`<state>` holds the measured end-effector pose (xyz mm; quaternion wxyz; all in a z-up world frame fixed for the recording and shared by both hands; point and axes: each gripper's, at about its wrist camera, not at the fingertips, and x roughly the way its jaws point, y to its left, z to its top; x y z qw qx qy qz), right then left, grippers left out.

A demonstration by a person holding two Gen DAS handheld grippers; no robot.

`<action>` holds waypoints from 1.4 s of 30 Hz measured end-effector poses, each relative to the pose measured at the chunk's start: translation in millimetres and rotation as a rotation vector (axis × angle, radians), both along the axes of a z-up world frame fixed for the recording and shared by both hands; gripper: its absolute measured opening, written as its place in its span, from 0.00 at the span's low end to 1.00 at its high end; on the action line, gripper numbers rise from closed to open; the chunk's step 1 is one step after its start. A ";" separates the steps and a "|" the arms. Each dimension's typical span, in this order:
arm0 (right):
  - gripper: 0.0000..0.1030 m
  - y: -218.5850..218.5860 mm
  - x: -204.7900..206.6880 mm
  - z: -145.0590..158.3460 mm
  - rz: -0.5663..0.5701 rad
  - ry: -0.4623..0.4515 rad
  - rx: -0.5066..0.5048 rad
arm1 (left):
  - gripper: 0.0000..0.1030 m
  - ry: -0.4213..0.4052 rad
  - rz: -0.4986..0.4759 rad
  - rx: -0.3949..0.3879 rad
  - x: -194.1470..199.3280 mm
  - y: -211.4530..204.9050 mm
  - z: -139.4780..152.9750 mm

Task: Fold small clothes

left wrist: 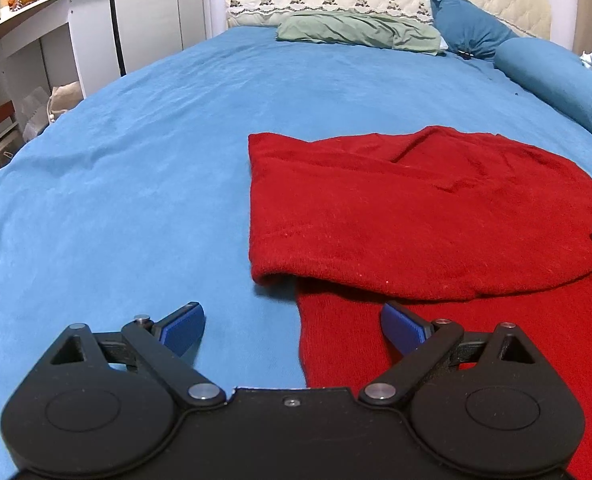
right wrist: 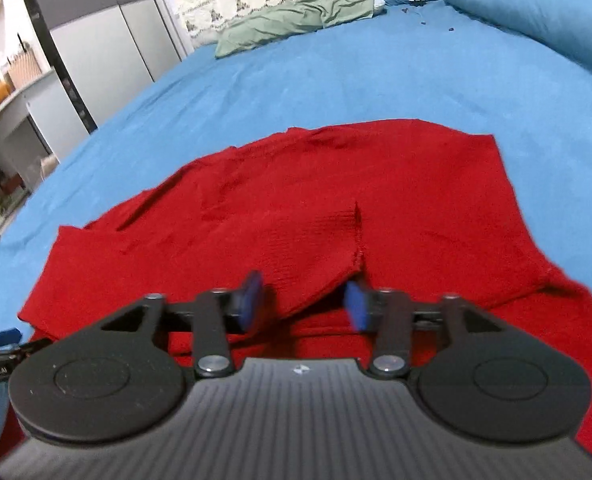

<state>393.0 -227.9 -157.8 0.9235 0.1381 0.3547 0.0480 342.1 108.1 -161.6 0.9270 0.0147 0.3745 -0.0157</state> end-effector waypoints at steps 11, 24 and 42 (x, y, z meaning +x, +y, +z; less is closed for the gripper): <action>0.20 -3.7 14.2 38.4 0.002 -0.111 -0.016 | 0.89 -0.024 0.023 0.015 12.0 8.9 -4.0; 0.20 -89.0 39.8 84.0 -0.172 -0.167 0.023 | 0.57 -0.023 -0.006 0.045 26.2 2.5 -2.4; 1.00 -74.2 -17.5 17.4 -0.037 -0.159 -0.168 | 0.82 -0.125 -0.158 -0.094 27.4 -35.6 49.6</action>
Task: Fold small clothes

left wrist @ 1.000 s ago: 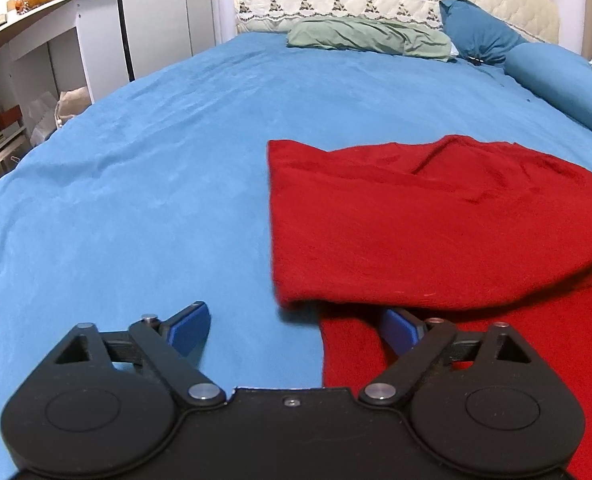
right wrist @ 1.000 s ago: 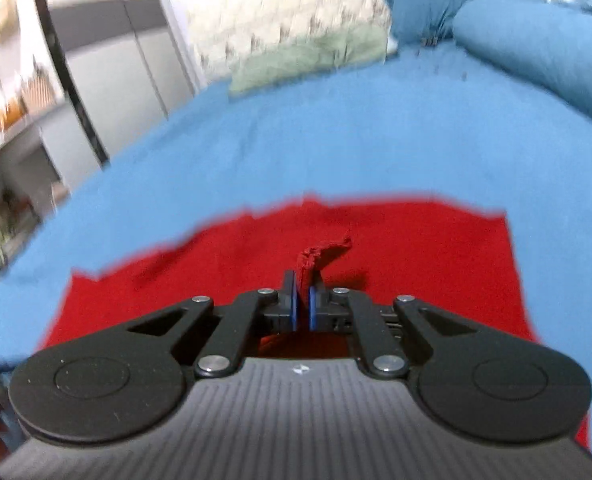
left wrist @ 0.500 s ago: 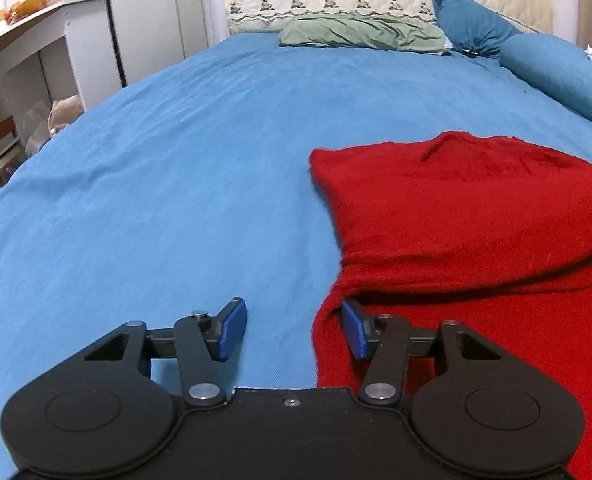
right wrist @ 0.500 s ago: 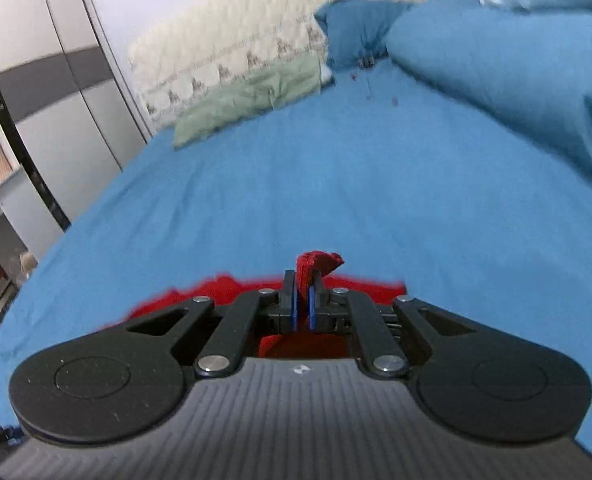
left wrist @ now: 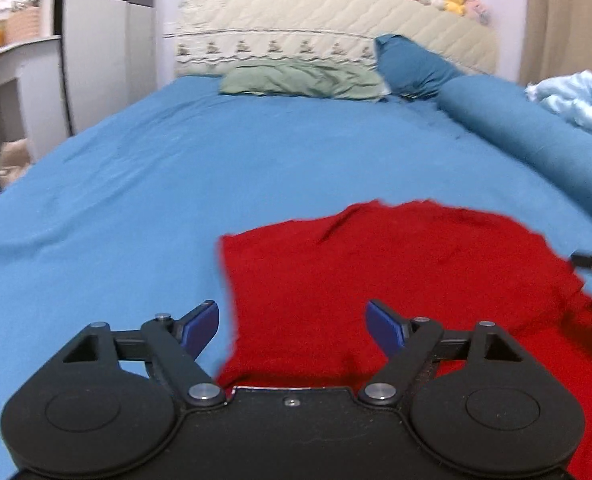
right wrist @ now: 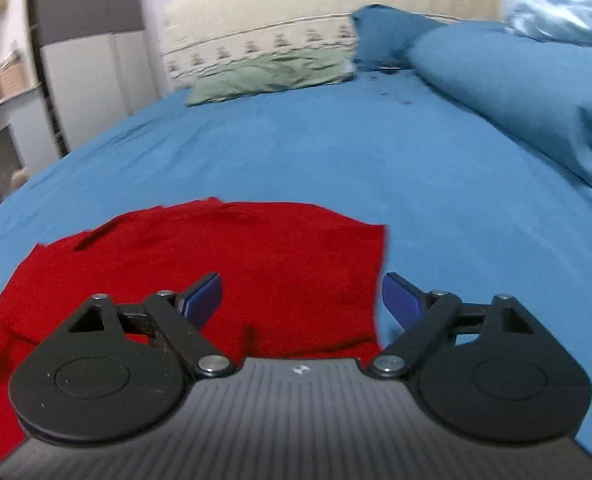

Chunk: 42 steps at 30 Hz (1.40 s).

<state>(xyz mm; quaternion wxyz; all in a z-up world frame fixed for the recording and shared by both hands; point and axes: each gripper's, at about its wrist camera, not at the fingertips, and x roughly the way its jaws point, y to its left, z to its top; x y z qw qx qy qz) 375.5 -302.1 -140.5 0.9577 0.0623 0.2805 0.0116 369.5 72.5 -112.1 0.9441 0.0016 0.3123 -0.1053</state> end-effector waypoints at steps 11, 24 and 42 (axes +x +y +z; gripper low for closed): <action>1.00 20.3 16.9 -34.3 0.077 0.083 -0.009 | 0.78 0.083 -0.004 -0.015 17.0 -15.6 -52.6; 1.00 29.1 87.3 -33.4 -0.007 0.123 -0.093 | 0.81 0.092 0.015 0.033 10.1 -19.1 -46.2; 1.00 -8.7 -182.7 182.3 0.049 -0.065 -0.028 | 0.93 -0.076 0.066 0.039 -177.9 9.1 129.1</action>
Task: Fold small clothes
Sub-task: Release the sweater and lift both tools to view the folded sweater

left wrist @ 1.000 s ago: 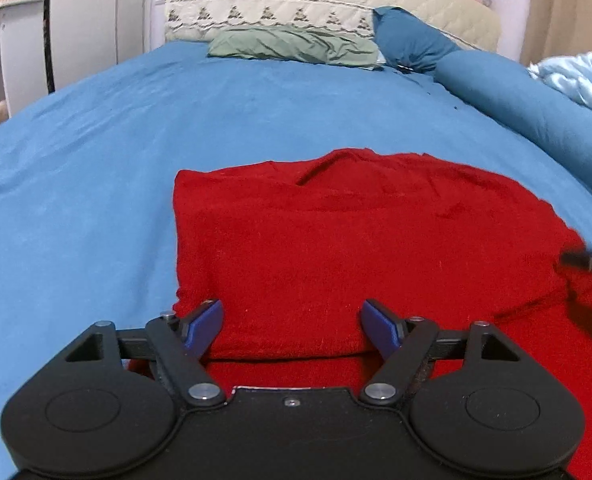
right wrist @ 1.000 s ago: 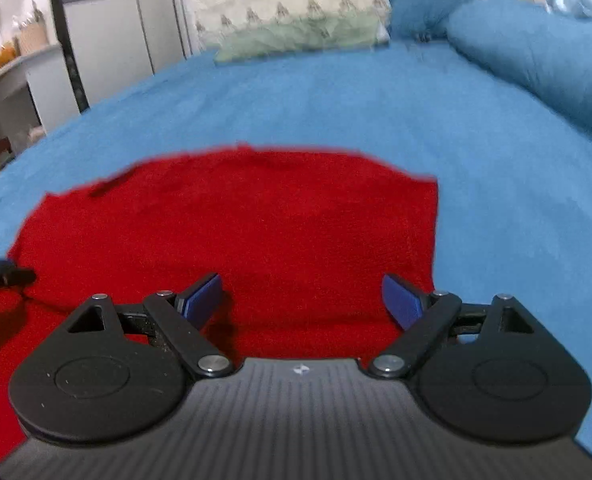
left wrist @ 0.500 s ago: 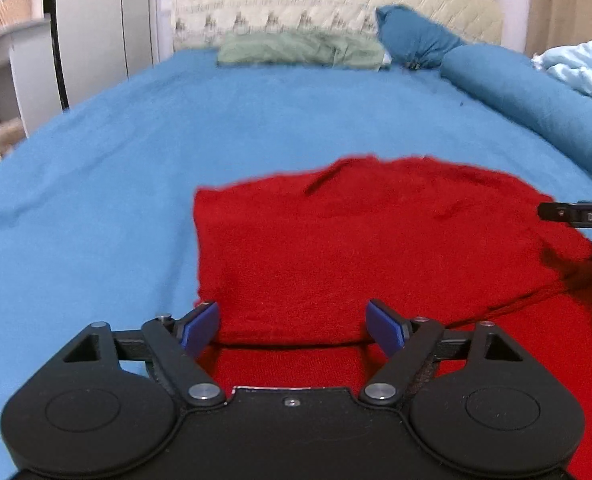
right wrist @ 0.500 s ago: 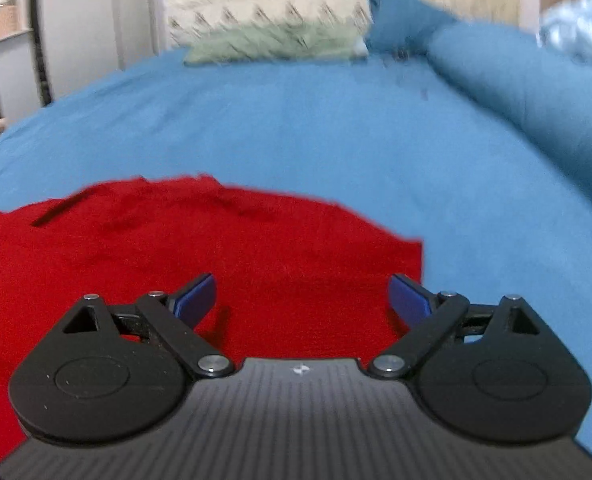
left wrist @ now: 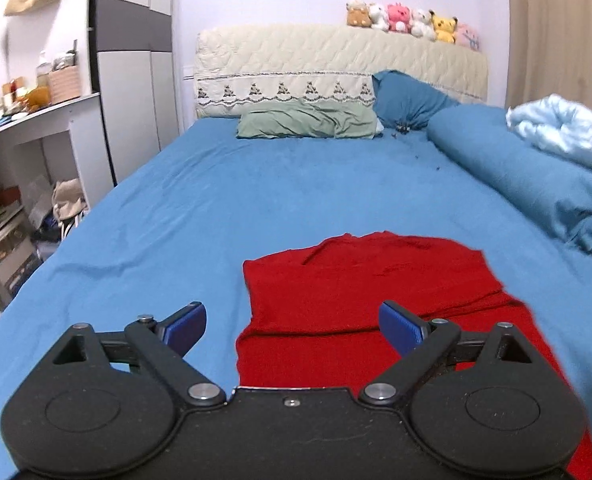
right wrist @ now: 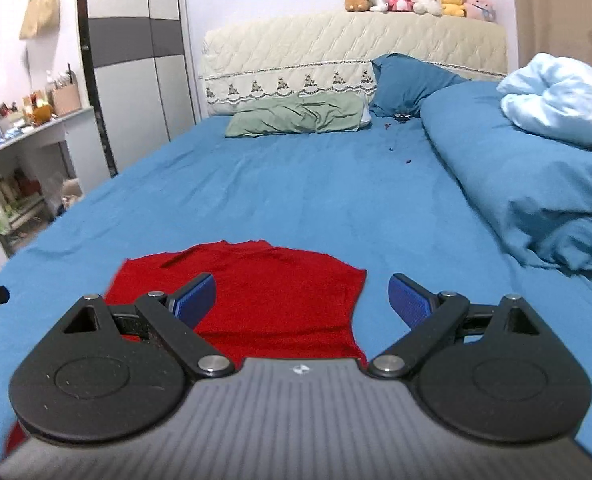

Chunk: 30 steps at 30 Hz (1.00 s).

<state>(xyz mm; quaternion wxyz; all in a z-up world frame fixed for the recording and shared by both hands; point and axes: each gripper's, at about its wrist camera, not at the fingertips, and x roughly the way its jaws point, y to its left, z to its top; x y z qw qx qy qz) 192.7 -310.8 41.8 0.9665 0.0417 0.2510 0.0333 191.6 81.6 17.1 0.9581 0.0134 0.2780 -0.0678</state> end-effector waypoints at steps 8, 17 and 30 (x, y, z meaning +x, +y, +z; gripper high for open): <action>1.00 -16.2 -118.7 -11.6 0.021 0.131 0.049 | 0.93 0.099 0.100 -0.162 -62.5 28.9 -30.3; 1.00 -7.8 -188.8 -128.9 -0.008 0.362 0.106 | 0.79 0.207 0.171 -0.084 -113.3 32.6 -116.5; 0.76 5.1 -189.6 -176.0 -0.069 0.479 0.100 | 0.52 0.324 0.169 -0.063 -127.8 29.0 -161.6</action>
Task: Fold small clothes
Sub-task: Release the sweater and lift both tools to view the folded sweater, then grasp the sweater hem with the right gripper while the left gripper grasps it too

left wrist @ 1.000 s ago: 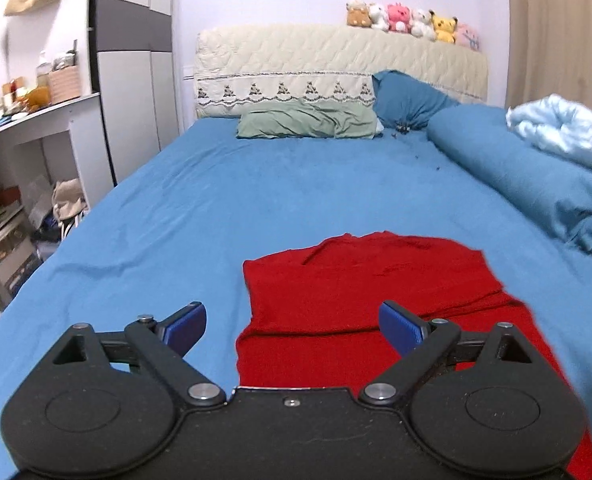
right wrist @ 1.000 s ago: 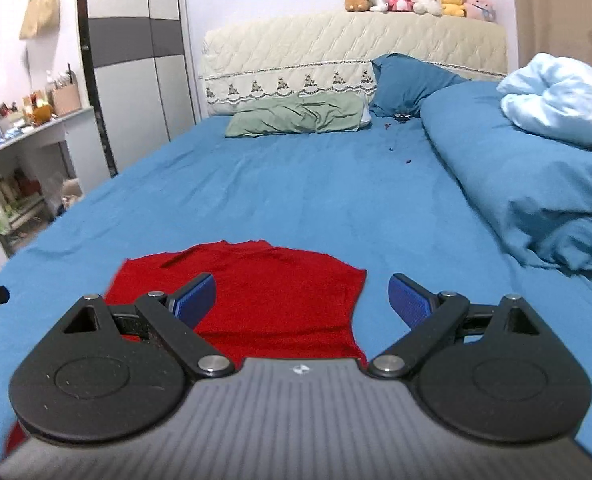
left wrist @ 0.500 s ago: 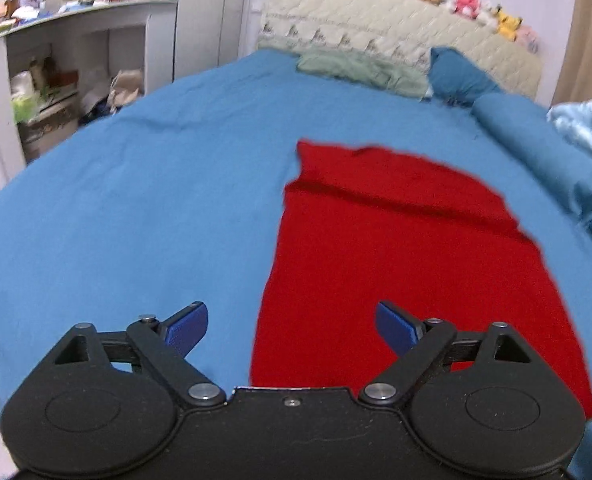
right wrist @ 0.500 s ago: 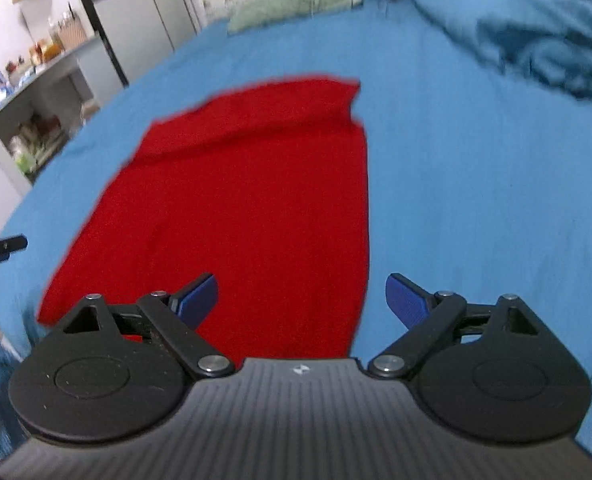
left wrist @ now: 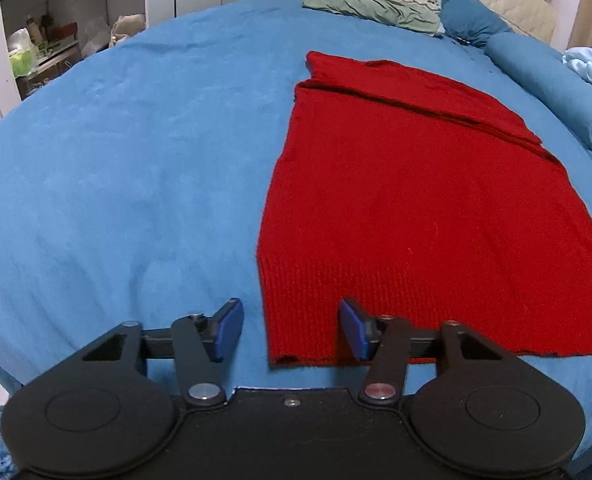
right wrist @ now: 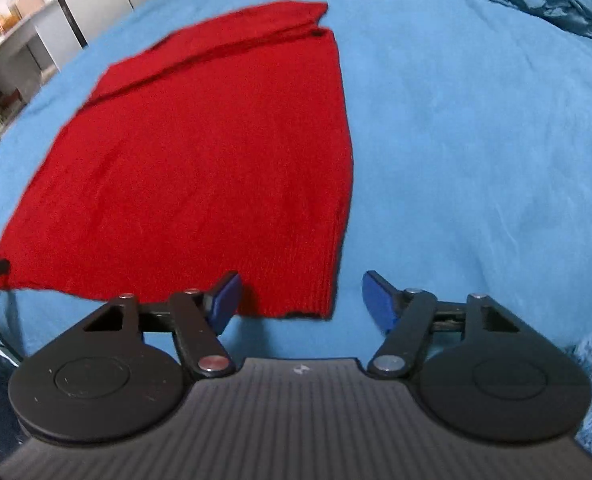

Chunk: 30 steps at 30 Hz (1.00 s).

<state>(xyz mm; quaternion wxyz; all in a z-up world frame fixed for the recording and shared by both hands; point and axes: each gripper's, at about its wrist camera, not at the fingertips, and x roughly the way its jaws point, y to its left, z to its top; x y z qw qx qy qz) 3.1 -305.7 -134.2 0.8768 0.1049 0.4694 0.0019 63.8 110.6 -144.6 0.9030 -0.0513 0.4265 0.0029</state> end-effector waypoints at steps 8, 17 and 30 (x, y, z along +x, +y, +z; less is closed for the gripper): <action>0.40 0.5 0.8 -3.0 0.003 -0.012 -0.010 | 0.35 0.005 -0.009 0.024 -2.3 -5.1 -3.2; 0.20 -15.8 8.7 1.4 -0.010 -0.026 0.105 | 0.06 -0.008 -0.004 -0.016 -3.3 -1.0 9.8; 0.20 -64.7 98.6 120.3 -0.015 -0.324 0.356 | 0.05 -0.285 -0.025 -0.146 91.5 2.6 140.1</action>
